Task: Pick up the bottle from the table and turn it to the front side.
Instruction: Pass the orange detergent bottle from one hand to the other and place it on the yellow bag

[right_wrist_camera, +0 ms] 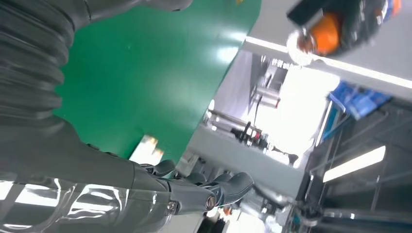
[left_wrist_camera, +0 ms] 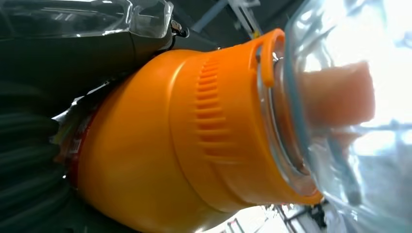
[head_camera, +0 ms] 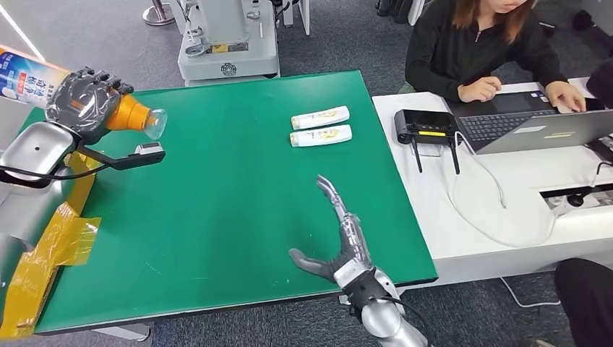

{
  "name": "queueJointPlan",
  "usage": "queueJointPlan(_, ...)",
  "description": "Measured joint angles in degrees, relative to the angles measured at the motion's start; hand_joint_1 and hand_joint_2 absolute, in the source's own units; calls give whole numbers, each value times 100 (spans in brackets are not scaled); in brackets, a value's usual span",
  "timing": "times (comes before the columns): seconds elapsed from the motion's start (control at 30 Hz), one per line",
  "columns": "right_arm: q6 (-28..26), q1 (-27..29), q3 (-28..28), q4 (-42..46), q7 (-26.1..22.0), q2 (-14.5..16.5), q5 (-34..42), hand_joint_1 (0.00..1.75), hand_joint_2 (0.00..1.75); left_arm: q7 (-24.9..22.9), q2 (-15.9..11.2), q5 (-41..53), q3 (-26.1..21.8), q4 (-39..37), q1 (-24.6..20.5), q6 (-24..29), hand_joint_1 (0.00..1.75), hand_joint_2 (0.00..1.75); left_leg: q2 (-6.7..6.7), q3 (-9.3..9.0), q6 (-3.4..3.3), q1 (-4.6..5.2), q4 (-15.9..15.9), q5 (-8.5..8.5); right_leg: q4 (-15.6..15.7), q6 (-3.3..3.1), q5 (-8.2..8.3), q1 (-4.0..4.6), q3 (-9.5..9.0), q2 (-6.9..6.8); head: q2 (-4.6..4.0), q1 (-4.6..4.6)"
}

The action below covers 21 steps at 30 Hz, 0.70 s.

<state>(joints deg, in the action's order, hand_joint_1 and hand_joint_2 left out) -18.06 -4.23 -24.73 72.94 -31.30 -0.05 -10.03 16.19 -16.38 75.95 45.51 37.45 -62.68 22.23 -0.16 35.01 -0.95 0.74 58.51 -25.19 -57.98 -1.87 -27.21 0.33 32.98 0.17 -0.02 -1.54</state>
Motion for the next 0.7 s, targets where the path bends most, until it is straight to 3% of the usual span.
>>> queueJointPlan(0.13,117,562,523,819,155,-26,-83,0,175,222,-348,-550,-18,36,319,-455,175,175,13,-2,3,1,-4,-2,-1,-1,-1,2,1,16,0,0)
queueJointPlan(0.27,310,995,1049,1415,189,-29,-92,0,175,280,-921,-1068,-179,293,907,-867,175,175,46,-2,9,1,-5,-6,-3,-6,-1,7,13,49,0,2)
queueJointPlan(0.53,348,1383,1595,1911,219,-29,-161,0,175,307,-1881,-2128,-1157,1286,2054,-2215,175,175,49,8,12,-14,-6,-8,-3,-11,-3,10,23,51,0,-1)
queueJointPlan(0.7,407,1441,1677,2038,272,-22,-171,0,175,215,-2523,-2407,-1620,1903,2373,-2659,175,175,46,14,16,-16,-6,-9,-1,-12,-2,12,25,47,0,-1)
